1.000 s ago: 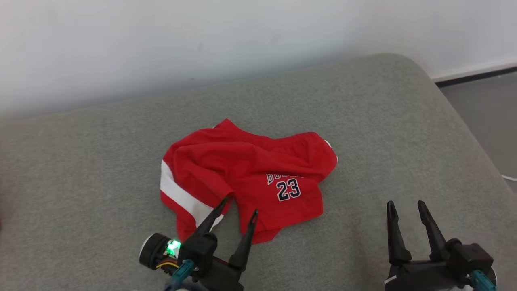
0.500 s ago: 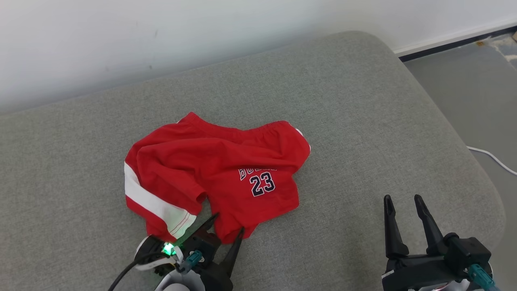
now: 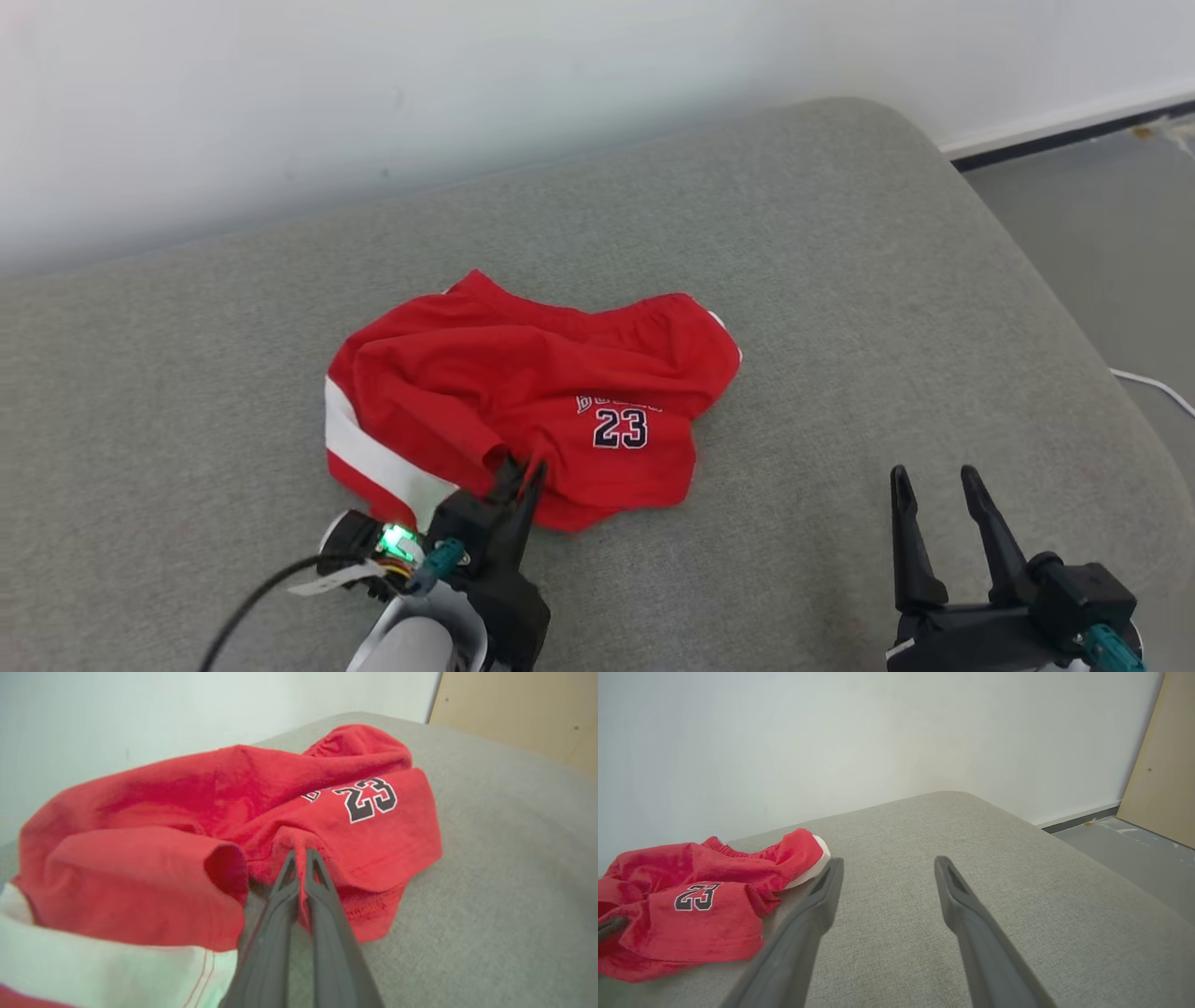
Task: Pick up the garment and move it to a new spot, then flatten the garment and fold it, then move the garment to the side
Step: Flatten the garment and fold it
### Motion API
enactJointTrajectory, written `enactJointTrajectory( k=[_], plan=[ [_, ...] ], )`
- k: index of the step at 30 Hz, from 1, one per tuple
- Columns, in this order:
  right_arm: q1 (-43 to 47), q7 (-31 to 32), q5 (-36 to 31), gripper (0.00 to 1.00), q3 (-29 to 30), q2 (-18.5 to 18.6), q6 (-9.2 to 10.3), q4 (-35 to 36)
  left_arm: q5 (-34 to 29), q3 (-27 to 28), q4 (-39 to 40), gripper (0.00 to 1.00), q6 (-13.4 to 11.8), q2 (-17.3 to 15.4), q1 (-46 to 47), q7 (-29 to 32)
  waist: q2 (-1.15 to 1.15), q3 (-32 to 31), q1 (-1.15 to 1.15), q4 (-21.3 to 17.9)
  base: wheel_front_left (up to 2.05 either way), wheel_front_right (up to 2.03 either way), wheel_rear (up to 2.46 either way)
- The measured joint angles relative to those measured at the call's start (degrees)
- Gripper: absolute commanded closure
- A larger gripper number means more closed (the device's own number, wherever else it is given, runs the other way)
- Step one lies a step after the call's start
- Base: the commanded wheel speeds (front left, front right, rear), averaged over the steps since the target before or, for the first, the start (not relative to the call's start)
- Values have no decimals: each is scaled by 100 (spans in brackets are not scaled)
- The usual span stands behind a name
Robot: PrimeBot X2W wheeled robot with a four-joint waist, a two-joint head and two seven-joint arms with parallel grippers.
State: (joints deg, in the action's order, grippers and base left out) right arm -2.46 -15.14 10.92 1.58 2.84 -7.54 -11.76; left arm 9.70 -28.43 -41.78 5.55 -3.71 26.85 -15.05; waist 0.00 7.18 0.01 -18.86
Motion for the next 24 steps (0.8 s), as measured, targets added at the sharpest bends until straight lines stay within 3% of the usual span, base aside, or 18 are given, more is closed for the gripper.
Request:
enactJointTrajectory(
  k=[11, 24],
  plan=[
    [244, 0, 15, 0, 87, 1, 0, 19, 436, 437, 1680, 100, -82, -146, -937, 4, 0, -219, -1, 738, 0, 0, 0],
    [233, 0, 24, 0, 87, -2, 0, 54, 818, 1191, 3357, 100, -832, -877, -2487, 474, 1, -231, -1, 1344, 0, 0, 0]
  ],
)
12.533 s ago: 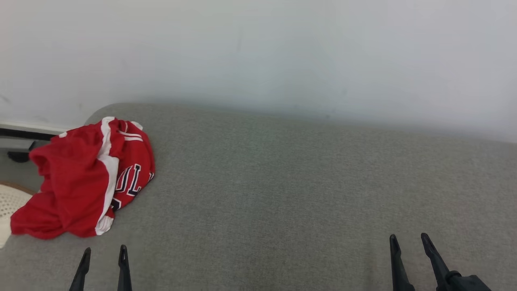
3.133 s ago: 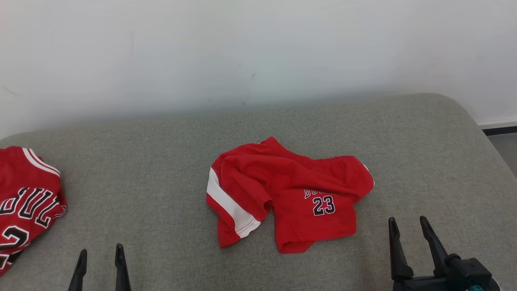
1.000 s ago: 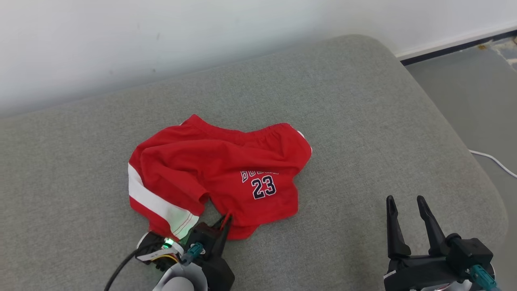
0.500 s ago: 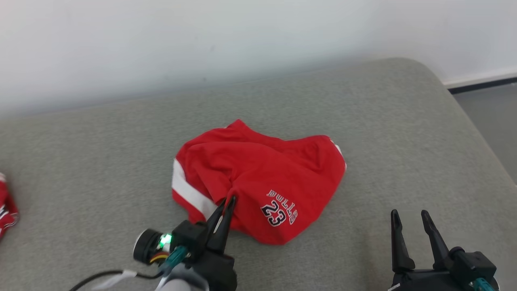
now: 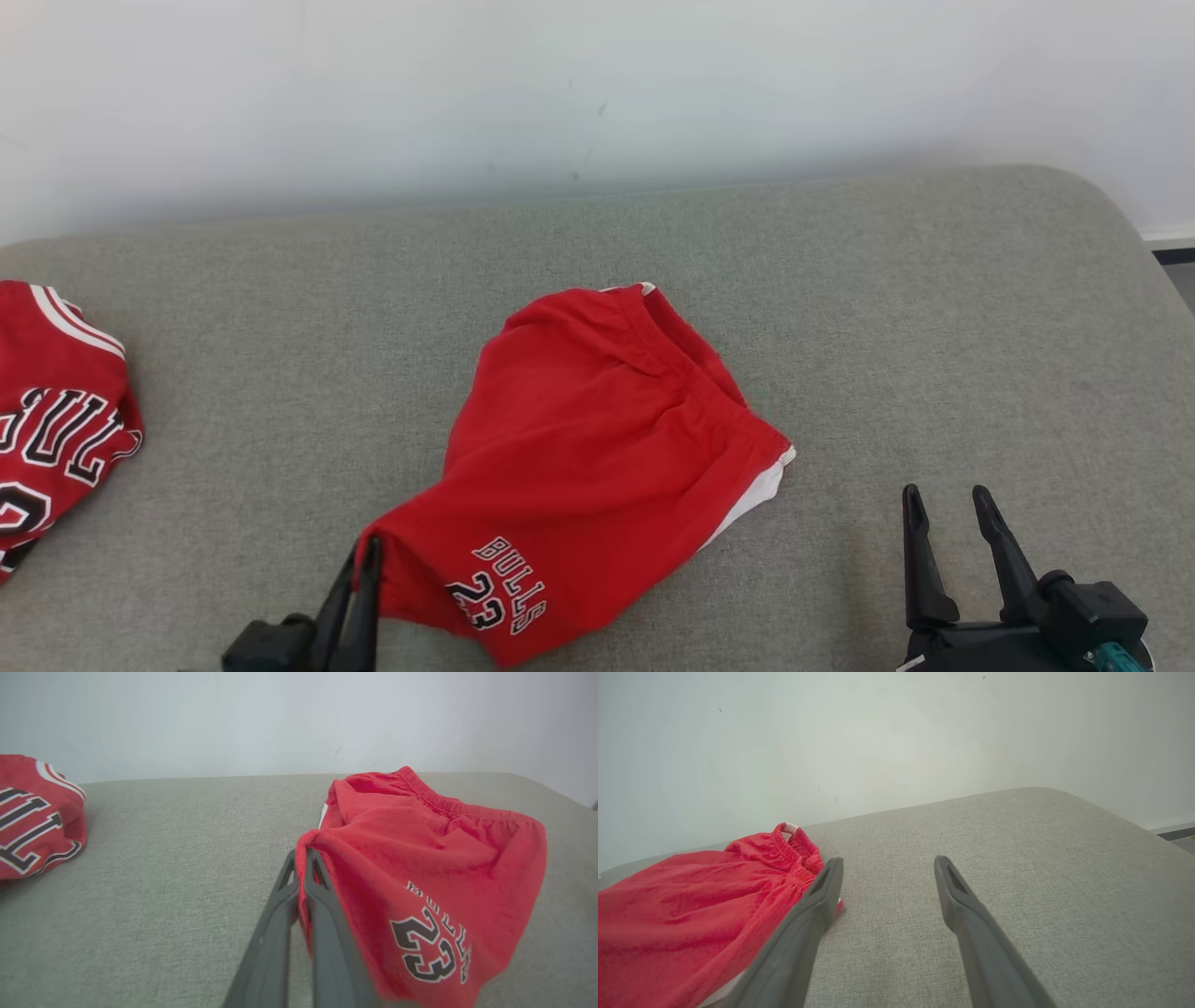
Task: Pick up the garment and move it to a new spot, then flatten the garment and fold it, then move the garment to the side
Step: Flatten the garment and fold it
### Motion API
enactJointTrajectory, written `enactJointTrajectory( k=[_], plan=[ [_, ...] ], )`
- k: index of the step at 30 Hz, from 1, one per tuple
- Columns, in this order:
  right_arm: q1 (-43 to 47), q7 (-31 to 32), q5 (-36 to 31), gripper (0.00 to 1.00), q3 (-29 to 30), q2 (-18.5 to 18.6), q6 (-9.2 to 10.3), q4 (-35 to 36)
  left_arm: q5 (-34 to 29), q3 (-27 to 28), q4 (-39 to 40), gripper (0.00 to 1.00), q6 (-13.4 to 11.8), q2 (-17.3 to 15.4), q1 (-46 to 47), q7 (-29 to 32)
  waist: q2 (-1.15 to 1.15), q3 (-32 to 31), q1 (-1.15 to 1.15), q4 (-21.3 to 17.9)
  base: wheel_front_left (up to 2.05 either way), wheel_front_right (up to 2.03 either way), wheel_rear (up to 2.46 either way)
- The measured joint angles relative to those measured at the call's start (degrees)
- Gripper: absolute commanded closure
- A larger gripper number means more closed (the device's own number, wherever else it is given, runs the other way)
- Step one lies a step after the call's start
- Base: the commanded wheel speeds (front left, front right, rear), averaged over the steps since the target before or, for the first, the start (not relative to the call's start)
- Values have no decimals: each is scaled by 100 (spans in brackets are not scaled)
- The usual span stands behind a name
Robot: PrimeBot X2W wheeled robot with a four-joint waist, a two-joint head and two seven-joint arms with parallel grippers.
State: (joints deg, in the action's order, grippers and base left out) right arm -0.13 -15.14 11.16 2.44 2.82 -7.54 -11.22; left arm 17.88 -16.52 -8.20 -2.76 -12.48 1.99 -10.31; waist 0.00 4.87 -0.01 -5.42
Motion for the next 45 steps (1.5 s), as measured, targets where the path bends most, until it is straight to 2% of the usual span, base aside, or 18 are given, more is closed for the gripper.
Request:
enactJointTrajectory(
  k=[4, 11, 12, 13, 14, 15, 25, 31, 39, 45],
  plan=[
    [-31, -1, -14, 0, -38, 1, 0, -36, 45, 172, 269, 100, -187, -87, -193, 129, 0, 51, 0, -36, 0, 0, 0],
    [-51, -1, -26, 0, 23, 2, 0, -69, 135, 188, -56, 100, -193, -55, -78, -30, 0, 35, 0, -135, 0, 0, 0],
    [-45, -1, -37, 0, 27, 7, 0, -69, 136, 187, -125, 89, -185, -27, 12, -80, 0, 36, 0, -119, 0, 0, 0],
    [-41, 0, -64, 0, 22, 8, 0, -70, 135, 180, -222, 59, -177, -9, 112, -125, 0, 37, 0, -103, 0, 0, 0],
    [-41, 0, -75, 0, 14, 4, 0, -73, 121, 176, -323, 15, -176, -8, 196, -175, 0, 35, 1, -90, 0, 0, 0],
    [-41, 0, -76, 0, 8, 0, 0, -75, 91, 172, -436, 0, -174, -11, 254, -204, 0, 28, 1, -82, 0, 0, 0],
    [27, -1, -76, 0, 16, 1, 0, -84, 105, 254, -823, 0, -154, 122, 169, -425, 0, -88, 1, 100, 0, 0, 0],
    [40, 0, -75, 0, 26, 2, 0, -82, -21, -126, -772, 0, -45, 339, -192, -449, 0, -120, 1, 226, 0, 0, 0],
    [38, -1, -67, 0, -21, 3, 0, -107, 31, -276, -1488, 0, 146, 503, -266, -456, 0, -129, 1, 224, 0, 0, 0],
    [37, 0, -68, 0, -74, 3, 0, -143, 60, -288, -2095, 0, 285, 599, 58, -471, 0, -138, 1, 122, 0, 0, 0]
  ],
)
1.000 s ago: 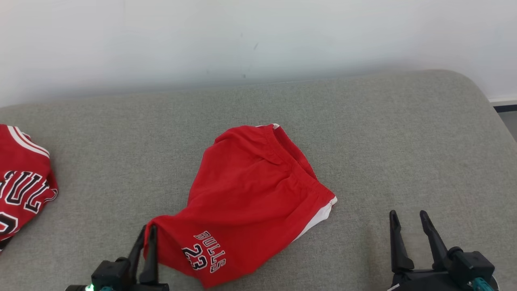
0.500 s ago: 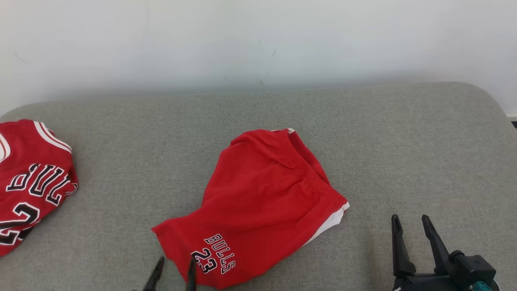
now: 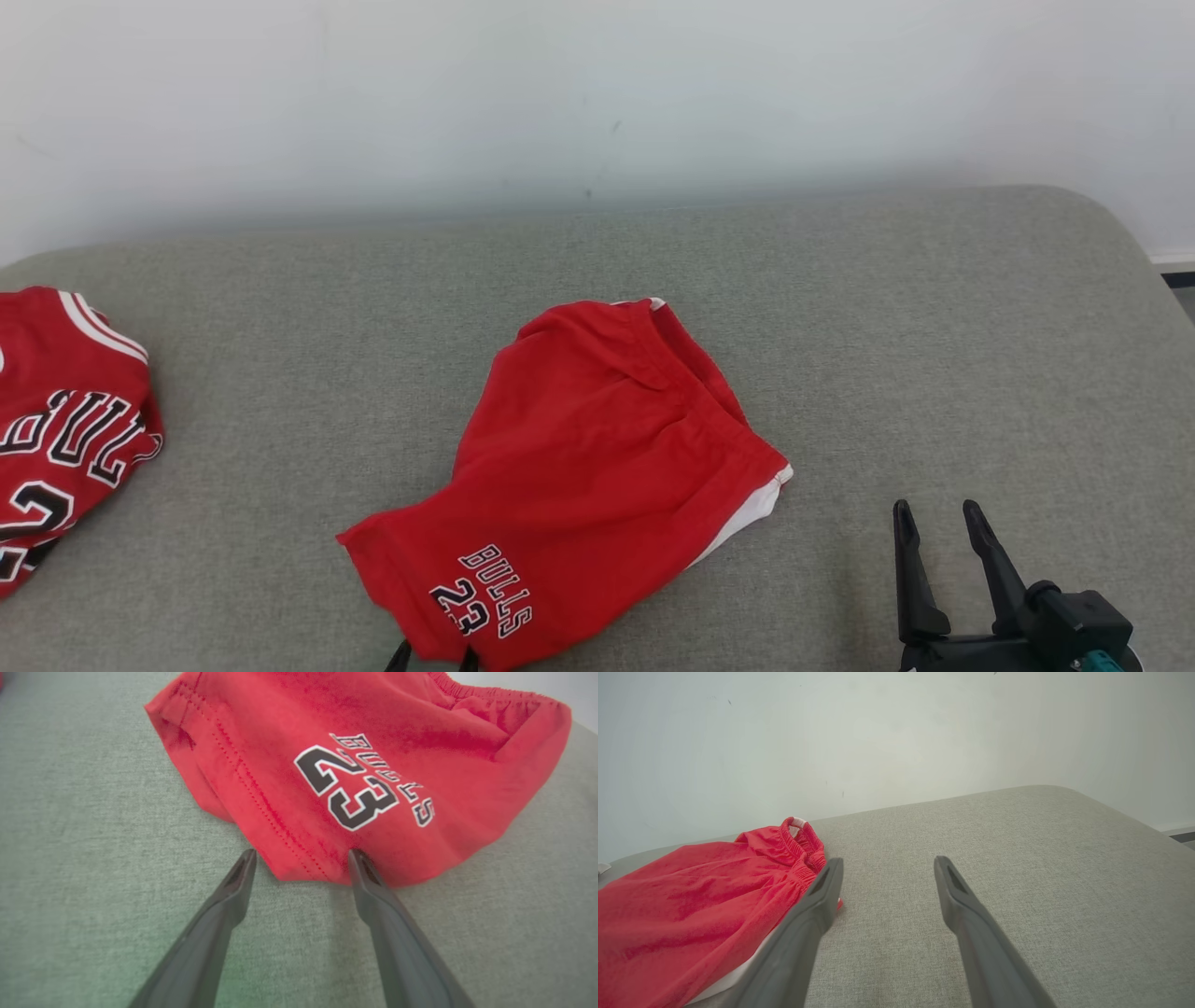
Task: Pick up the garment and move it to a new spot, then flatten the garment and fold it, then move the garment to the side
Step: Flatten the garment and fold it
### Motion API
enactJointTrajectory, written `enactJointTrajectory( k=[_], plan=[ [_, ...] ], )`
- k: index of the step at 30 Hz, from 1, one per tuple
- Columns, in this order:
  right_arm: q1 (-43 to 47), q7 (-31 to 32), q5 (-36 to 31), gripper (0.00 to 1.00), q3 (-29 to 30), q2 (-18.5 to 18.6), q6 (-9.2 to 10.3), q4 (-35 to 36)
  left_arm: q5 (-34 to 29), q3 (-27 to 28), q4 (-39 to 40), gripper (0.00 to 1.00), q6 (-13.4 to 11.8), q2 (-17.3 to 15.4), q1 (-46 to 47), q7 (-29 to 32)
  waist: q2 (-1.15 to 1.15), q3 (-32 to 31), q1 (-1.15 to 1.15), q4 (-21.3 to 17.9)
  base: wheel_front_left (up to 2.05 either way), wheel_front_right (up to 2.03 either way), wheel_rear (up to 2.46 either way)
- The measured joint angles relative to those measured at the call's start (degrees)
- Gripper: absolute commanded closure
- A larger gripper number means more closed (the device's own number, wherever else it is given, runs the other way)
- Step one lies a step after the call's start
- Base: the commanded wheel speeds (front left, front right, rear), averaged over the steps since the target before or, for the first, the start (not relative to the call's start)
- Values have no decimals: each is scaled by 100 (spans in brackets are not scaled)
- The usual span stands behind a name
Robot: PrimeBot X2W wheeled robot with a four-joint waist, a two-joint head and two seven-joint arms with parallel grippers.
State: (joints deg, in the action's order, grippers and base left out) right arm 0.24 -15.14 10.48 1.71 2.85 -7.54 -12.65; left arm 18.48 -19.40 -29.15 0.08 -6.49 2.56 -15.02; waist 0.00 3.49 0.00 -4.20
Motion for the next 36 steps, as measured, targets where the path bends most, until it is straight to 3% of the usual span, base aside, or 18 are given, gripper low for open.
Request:
enactJointTrajectory(
  k=[1, 2, 8, 14, 25, 36],
  plan=[
    [0, -1, -4, 0, 0, 0, 0, -9, 92, 2, -202, 67, 67, 49, 105, -1, 0, -5, 0, -45, 0, 0, 0],
    [-1, 0, -5, 0, 3, -2, 0, -8, 101, -14, -288, 100, 119, 59, 157, -2, 0, -5, 0, -67, 0, 0, 0],
    [36, -1, 10, 0, 138, 0, 0, 12, 99, -25, -287, 100, 234, 126, 310, -1, 0, 14, 0, -77, 0, 0, 0],
    [203, 0, 113, 0, 135, -1, 0, -42, 18, -23, 547, 100, 242, 30, -36, 12, 0, -44, 0, 127, 0, 0, 0],
    [171, -1, 212, 0, 109, -1, 0, 1, -74, -288, 2240, 100, 2, -312, -1082, 970, 0, -39, 0, 510, 0, 0, 0],
    [88, 0, 154, 0, 107, 0, 0, -43, -9, -274, 2502, 100, 19, -374, -897, 1058, 0, 24, 0, 447, 0, 0, 0]
  ],
)
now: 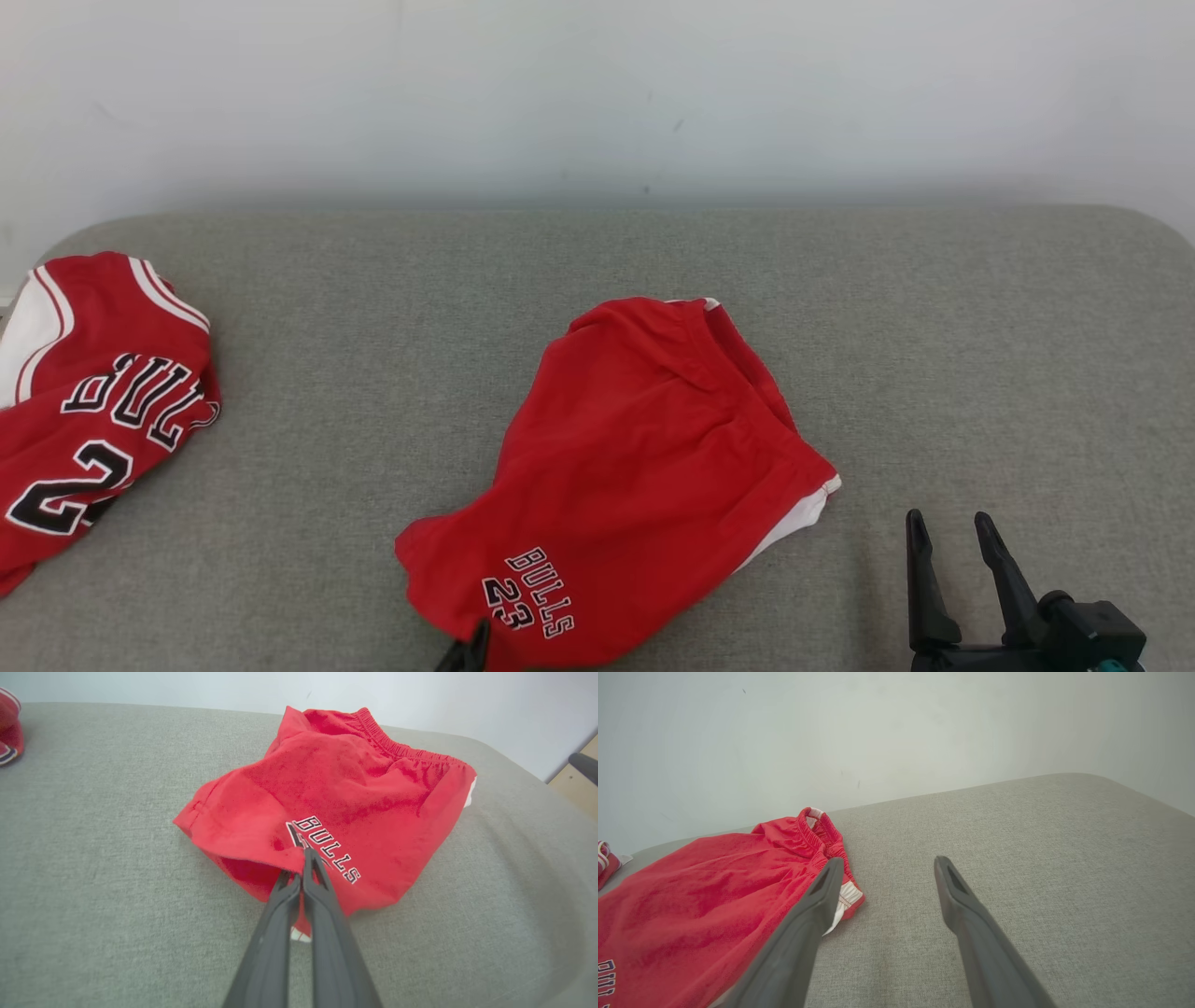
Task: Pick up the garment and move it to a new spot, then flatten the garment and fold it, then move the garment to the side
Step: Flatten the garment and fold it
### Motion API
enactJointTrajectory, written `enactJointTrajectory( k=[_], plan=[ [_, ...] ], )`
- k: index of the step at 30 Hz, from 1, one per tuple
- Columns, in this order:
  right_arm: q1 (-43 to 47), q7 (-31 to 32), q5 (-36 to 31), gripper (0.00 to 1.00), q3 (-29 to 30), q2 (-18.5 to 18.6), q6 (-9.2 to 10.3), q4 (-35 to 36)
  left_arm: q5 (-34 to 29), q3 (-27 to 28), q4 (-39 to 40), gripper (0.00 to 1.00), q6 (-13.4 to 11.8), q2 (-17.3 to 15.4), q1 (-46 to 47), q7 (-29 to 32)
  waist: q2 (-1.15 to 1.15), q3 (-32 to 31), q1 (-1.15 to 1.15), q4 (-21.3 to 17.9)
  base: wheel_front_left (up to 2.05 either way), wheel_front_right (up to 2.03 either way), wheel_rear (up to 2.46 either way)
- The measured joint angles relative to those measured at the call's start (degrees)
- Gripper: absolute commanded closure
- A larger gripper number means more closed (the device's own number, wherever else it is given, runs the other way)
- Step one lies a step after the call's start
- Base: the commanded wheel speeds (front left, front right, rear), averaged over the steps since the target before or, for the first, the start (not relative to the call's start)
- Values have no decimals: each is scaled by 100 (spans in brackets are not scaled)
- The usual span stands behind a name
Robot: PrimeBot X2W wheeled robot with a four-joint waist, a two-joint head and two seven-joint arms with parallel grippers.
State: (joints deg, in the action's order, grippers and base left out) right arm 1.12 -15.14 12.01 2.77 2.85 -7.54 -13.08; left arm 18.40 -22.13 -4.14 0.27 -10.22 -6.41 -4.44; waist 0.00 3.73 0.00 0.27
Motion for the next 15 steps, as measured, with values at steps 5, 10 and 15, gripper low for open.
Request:
enactJointTrajectory(
  k=[5, 10, 15],
  plan=[
    [-12, -1, -48, 0, -21, -1, 0, -41, -20, 12, -401, 100, 155, 13, 682, -70, 0, -6, 0, -139, 0, 0, 0],
    [-33, -1, -99, 0, -51, -2, 0, -97, -55, 89, -1101, 100, 272, -44, 1378, -216, 0, -19, 0, -341, 0, 0, 0],
    [-112, 0, -114, 0, -43, -1, 0, -136, 32, 293, -1803, 100, 330, -144, 1822, -424, 0, -17, 0, -592, 0, 0, 0]
  ],
)
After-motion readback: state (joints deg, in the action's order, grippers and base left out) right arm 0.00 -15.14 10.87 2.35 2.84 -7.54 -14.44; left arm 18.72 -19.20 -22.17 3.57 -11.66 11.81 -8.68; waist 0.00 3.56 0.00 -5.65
